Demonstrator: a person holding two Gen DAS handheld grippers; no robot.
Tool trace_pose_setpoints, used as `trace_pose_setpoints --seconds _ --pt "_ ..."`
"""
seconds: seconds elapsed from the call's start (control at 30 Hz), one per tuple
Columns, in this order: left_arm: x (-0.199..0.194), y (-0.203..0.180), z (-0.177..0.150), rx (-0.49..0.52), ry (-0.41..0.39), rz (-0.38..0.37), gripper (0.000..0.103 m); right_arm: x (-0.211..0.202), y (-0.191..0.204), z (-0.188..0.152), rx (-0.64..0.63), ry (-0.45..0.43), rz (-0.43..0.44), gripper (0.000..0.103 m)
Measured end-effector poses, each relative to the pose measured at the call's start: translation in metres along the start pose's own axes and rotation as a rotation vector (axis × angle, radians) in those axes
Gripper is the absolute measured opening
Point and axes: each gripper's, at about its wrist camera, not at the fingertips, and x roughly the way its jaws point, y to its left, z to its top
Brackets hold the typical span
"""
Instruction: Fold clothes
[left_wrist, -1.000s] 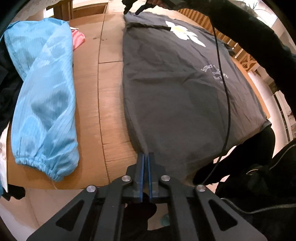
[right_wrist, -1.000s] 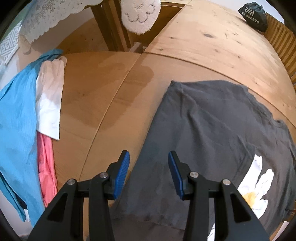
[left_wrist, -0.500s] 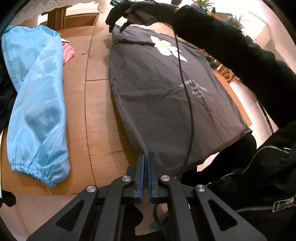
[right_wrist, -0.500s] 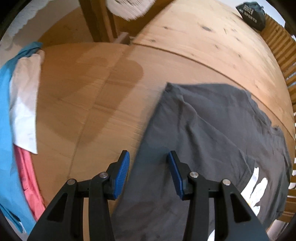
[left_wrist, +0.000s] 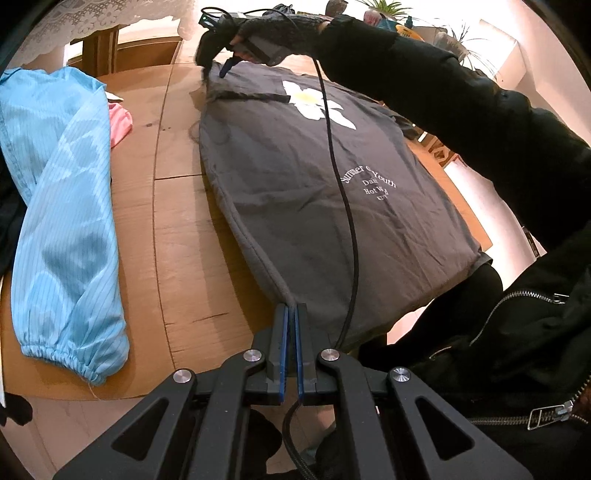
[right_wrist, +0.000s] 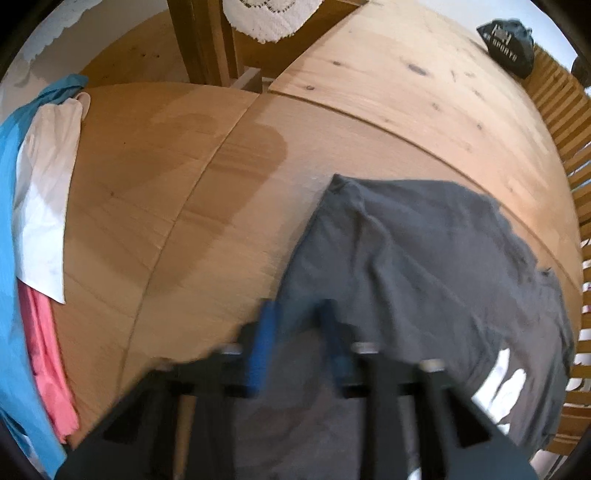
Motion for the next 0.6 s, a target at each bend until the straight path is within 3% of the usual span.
trace_pose_setpoints --seconds 0.27,0.4,0.6 --pt "-0.006 -0.014 0.004 0.028 -0.011 -0.022 0.003 -0.018 -0.032 -0.011 0.081 -0.052 0.140 0.007" --pt "-0.010 -0.029 0.008 0.058 -0.014 -0.044 0.003 -0.035 -0.054 -0.004 0.113 -0.087 0.166 0.007" --pt "-0.001 -0.073 0.020 0.165 0.011 -0.101 0.003 -0.052 -0.109 -0.029 0.172 -0.107 0.172 0.007"
